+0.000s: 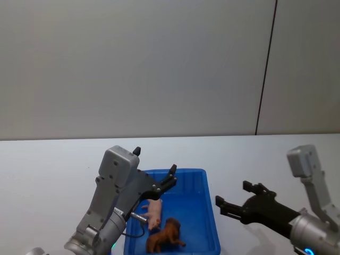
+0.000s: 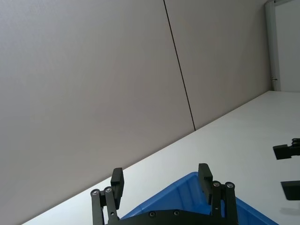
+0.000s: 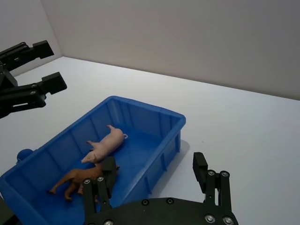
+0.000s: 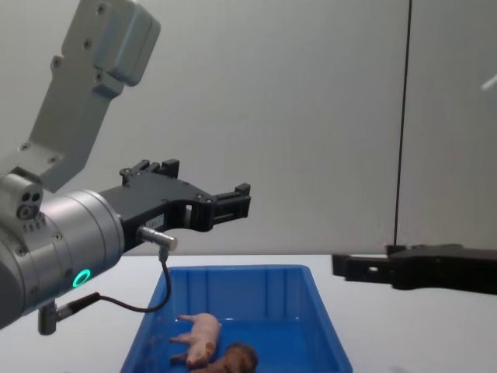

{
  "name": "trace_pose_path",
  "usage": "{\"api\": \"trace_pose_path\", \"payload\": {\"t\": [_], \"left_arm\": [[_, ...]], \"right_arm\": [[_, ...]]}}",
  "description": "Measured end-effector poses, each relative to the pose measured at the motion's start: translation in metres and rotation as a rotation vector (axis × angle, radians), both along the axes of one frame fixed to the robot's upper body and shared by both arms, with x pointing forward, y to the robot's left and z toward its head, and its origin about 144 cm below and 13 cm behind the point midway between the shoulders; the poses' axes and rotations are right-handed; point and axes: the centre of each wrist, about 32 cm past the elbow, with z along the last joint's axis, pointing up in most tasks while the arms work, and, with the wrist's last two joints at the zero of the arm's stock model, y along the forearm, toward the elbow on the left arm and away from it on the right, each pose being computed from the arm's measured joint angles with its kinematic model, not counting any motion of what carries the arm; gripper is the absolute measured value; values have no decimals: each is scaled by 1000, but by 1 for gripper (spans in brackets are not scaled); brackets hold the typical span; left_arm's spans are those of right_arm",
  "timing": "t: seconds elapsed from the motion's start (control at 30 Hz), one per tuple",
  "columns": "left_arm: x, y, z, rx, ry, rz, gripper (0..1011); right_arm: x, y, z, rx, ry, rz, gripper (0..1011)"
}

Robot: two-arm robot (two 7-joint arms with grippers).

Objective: Pick up the two dolls from the table and place them into the box.

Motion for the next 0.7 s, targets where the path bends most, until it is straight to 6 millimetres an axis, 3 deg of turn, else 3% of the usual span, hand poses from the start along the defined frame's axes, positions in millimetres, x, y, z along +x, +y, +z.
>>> {"api": "trace_pose_path", "payload": {"t": [0.33, 0.7], "left_arm": [[-5, 1, 1, 15, 6, 11, 1001], [-33, 13, -3, 43, 68, 96, 1001]], "right_arm": [[-8, -15, -1, -4, -19, -16, 1001], [-13, -22, -1, -6, -28, -24, 1001]]}}
